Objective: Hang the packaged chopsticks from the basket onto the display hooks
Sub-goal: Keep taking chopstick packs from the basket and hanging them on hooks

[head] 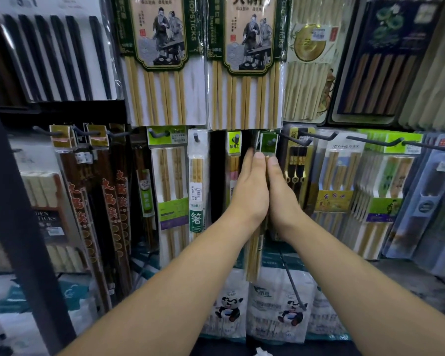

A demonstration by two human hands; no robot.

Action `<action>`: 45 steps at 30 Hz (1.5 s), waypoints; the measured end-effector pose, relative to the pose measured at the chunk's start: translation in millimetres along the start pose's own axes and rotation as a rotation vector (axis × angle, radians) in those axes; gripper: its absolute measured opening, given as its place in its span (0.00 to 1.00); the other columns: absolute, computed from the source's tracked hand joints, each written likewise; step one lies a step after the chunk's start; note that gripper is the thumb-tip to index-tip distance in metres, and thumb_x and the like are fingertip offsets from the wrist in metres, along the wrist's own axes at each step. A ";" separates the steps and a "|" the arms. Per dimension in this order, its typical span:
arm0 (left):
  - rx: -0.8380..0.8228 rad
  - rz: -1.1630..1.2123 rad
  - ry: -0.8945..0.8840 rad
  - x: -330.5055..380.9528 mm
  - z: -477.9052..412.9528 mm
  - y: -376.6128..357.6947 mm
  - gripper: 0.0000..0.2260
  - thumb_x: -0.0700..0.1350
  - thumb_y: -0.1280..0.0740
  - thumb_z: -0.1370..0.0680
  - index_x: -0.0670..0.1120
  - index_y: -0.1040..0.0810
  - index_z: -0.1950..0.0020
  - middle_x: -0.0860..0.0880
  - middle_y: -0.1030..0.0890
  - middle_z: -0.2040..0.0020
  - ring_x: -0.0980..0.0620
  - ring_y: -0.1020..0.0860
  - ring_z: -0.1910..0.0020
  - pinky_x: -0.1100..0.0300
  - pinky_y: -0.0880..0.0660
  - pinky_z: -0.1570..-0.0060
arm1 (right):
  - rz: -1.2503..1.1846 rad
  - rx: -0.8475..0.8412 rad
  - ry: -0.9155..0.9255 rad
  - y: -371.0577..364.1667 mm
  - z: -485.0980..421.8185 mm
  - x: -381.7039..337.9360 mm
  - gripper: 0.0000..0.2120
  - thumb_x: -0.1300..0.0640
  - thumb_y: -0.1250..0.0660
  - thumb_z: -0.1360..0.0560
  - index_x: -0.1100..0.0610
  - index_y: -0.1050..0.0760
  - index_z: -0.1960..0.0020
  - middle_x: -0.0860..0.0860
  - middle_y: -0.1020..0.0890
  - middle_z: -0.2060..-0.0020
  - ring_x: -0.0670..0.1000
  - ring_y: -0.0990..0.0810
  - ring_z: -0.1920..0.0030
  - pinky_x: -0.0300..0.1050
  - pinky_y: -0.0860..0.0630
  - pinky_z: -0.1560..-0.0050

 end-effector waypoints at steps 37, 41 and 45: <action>-0.019 -0.554 0.553 -202.7 238.8 150.5 0.05 0.47 0.36 0.16 0.54 0.21 0.43 0.52 0.20 0.53 0.62 0.21 0.58 0.73 0.27 0.60 | 0.541 -0.106 -0.613 8.6 277.5 193.3 0.09 0.57 0.34 0.19 0.51 0.22 0.57 0.50 0.20 0.66 0.53 0.20 0.62 0.44 0.25 0.58; 0.072 -0.977 0.851 -276.4 312.5 221.7 0.20 0.53 0.36 0.18 0.45 0.30 0.30 0.42 0.26 0.37 0.39 0.26 0.37 0.47 0.26 0.40 | 0.686 -0.372 -0.797 -20.4 354.1 275.0 0.07 0.61 0.31 0.22 0.53 0.20 0.57 0.50 0.17 0.62 0.52 0.19 0.59 0.45 0.24 0.53; 0.179 -1.017 1.058 -319.2 373.2 263.2 0.31 0.64 0.41 0.20 0.43 0.34 0.26 0.38 0.27 0.31 0.35 0.29 0.32 0.43 0.29 0.34 | 0.800 -0.629 -0.956 -37.9 422.1 344.2 0.06 0.57 0.33 0.21 0.54 0.17 0.48 0.52 0.14 0.51 0.53 0.17 0.48 0.42 0.26 0.50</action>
Point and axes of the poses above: each hand's wrist, its own z-axis away from the middle knuckle, its own y-axis out of the back of the hand, x = y × z, the point moved 7 cm from there along -z, towards the middle knuckle
